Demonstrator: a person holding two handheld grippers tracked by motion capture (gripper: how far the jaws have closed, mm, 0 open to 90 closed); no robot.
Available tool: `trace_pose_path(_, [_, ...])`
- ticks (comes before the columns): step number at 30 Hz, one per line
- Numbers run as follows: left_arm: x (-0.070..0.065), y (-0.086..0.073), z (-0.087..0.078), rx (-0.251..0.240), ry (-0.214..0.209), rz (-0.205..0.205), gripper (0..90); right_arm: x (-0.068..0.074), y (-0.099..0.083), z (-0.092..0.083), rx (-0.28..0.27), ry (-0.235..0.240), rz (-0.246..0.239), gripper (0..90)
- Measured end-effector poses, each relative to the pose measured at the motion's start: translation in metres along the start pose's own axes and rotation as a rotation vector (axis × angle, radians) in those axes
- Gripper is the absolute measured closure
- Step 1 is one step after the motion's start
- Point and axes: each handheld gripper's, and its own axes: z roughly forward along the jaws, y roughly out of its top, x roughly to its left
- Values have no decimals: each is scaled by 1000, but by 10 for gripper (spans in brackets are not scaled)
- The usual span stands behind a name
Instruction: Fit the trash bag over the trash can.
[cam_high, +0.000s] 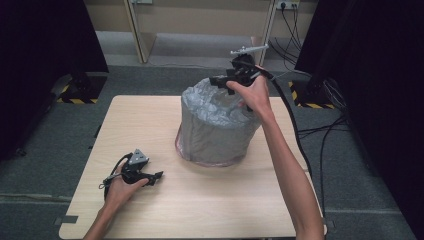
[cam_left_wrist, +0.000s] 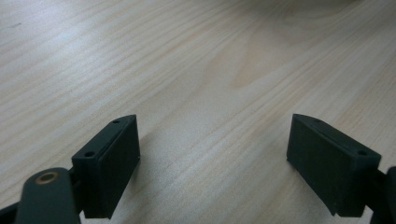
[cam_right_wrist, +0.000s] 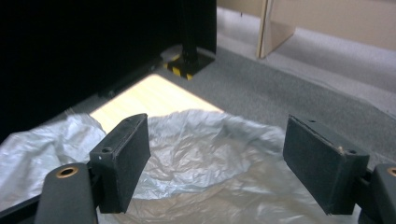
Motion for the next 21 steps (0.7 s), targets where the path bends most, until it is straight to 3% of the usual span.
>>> trace_pose_path(5, [0, 0, 0, 0, 0, -1, 163, 6, -5, 17, 58, -21, -28, 232])
trace_pose_path(9, [0, 0, 0, -2, 0, 0, 163, 9, -14, 32, 127, -11, -45, 227])
trace_pose_path(11, [-1, 0, 0, -2, 0, -1, 163, 11, -22, 43, 189, -5, -51, 231])
trace_pose_path(15, [-1, 0, 0, 0, -1, 1, 164, 10, -29, 53, 233, 2, -45, 230])
trace_pose_path(21, [-1, 0, -1, 1, -2, 3, 163, 11, -40, 76, 436, -6, -86, 210])
